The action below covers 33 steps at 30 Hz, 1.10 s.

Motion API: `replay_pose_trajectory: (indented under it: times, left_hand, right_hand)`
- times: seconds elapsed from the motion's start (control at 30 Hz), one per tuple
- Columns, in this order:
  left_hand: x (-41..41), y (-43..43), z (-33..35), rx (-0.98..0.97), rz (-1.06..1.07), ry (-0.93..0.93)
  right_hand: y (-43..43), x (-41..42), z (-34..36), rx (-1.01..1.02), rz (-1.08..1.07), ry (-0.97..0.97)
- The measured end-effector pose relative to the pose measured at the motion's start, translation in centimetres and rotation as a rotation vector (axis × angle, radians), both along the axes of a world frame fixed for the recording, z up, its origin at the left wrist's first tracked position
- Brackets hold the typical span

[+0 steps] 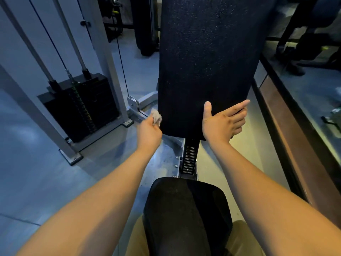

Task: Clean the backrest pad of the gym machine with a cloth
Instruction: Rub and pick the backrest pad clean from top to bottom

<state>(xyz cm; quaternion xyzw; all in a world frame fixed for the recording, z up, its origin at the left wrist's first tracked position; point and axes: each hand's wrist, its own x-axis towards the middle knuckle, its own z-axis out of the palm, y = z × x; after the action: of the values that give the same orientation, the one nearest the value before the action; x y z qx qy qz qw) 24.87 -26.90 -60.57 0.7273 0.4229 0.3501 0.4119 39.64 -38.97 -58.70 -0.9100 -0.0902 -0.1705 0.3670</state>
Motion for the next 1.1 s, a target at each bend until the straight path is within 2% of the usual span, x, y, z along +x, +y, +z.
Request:
replay_pose_trajectory:
  times: [0.07,0.13,0.3,0.37,0.43,0.5,0.63,0.7,0.77,0.87,1.0,1.1]
  left_hand:
    - [-0.5,-0.4,-1.1,-0.111,-0.027,0.033]
    - [0.2,0.3,-0.3,-0.144,-0.023,0.008]
    - [2.9,2.0,7.3,0.065,-0.023,-0.131]
    - [2.4,1.7,6.6,0.160,-0.015,-0.033]
    - [1.1,1.0,4.5,0.184,-0.015,0.121]
    - [-0.3,0.3,3.7,0.234,-0.053,0.192]
    - [1.0,1.0,9.4,0.499,-0.086,-0.002]
    - [2.8,1.3,11.0,0.683,-0.194,0.083]
    - [3.9,1.3,9.5,0.793,-0.249,0.227]
    - [2.2,-0.2,4.8,0.837,-0.275,0.344]
    - [-1.8,-2.1,0.3,0.799,-0.426,0.538]
    - [-1.6,-1.5,3.1,0.851,-0.400,0.463]
  right_hand:
    - [0.0,-0.1,0.1,-0.007,0.001,-0.001]
    - [0.0,-0.2,0.1,-0.006,0.005,0.007]
    - [-0.2,-0.2,0.3,-0.014,0.021,0.017]
    - [-0.2,-0.2,0.2,-0.020,0.025,0.018]
    - [-0.2,-0.1,0.1,-0.022,0.017,0.015]
    - [-0.2,-0.2,0.1,-0.020,0.009,0.021]
    - [-0.3,-0.2,0.3,-0.014,0.031,0.025]
    - [-0.5,-0.1,0.2,-0.011,0.035,0.025]
    - [-0.6,0.0,0.2,-0.013,0.033,0.015]
    - [-0.7,0.1,0.0,-0.013,0.038,0.001]
    - [-1.0,0.2,-0.1,-0.017,0.052,-0.001]
    - [-1.2,0.1,-0.1,-0.021,0.064,-0.003]
